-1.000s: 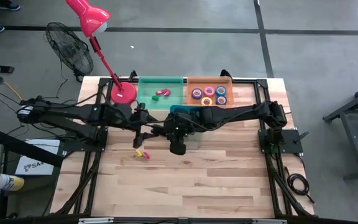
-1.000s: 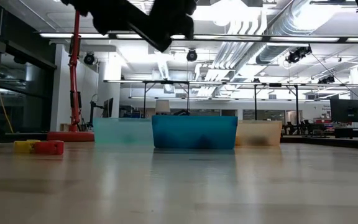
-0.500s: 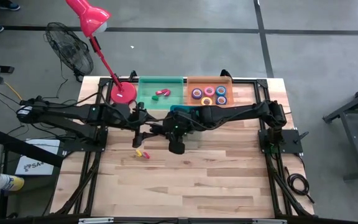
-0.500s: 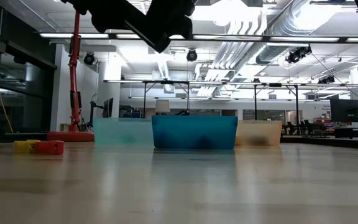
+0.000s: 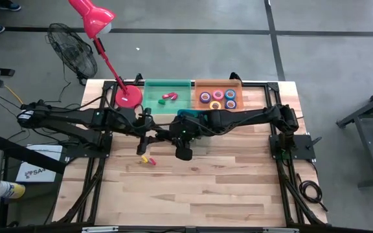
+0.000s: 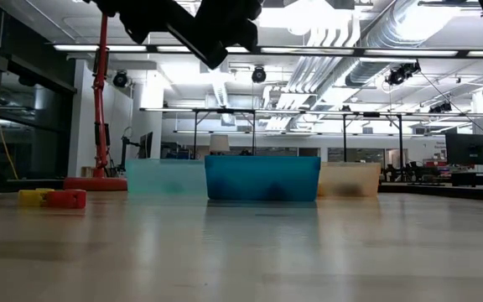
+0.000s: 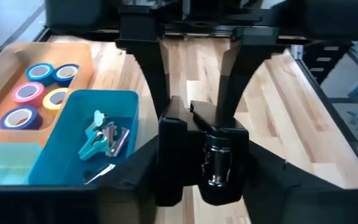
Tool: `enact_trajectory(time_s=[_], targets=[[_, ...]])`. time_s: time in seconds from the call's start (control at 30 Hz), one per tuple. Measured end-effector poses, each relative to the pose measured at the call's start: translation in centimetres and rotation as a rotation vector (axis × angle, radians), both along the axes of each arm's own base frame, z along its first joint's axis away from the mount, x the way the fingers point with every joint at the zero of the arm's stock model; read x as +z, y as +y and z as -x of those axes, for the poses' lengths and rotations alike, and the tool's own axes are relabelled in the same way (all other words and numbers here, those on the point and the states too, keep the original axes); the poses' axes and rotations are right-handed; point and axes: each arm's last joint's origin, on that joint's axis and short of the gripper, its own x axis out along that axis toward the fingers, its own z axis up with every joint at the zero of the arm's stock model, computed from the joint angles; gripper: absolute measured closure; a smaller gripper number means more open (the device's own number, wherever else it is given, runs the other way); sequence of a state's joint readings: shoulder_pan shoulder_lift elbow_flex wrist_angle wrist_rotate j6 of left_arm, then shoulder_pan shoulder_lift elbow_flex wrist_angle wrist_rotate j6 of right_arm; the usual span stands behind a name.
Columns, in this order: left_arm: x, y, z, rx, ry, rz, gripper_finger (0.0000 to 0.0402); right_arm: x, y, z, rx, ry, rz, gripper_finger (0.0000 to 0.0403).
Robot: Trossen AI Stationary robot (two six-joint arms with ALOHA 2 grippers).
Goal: Pick and place Stapler, Stapler remover, tape
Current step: Put the black stapler into the green bin
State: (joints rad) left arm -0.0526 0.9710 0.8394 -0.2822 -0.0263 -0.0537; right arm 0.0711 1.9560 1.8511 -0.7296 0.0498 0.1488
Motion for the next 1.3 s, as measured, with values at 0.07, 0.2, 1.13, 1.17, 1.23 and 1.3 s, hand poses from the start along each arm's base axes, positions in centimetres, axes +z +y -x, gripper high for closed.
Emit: enact_trajectory(time_s=[0.07,0.2,1.13,1.17,1.23,1.3], targets=[[0.01,-0.05,0.0,-0.015,-0.001,0.005,0.0246,-0.01,0.05,0.01,0.004,0.001,-0.005,0.0242],[0.01,-0.07,0.0,-0.023,-0.001,0.009,0.0246,-0.01,0.05,0.01,0.001,0.001,-0.006,0.0242],[-0.29,0.15,0.15,0.08,0.032,0.026,0.0246,-0.25,-0.17,0.25,-0.09,0.046,-0.171,0.0106],[-0.3,0.17,0.16,0.091,0.033,0.024,0.0246,-0.28,-0.18,0.28,-0.096,0.05,-0.174,0.0106],[-0.3,0.23,0.17,0.113,0.033,0.024,0.0246,-0.22,-0.2,0.45,-0.105,0.061,-0.178,0.0106],[-0.28,0.28,0.17,0.13,0.031,0.019,0.0246,0.19,-0.29,0.82,-0.127,0.062,-0.181,0.0105]])
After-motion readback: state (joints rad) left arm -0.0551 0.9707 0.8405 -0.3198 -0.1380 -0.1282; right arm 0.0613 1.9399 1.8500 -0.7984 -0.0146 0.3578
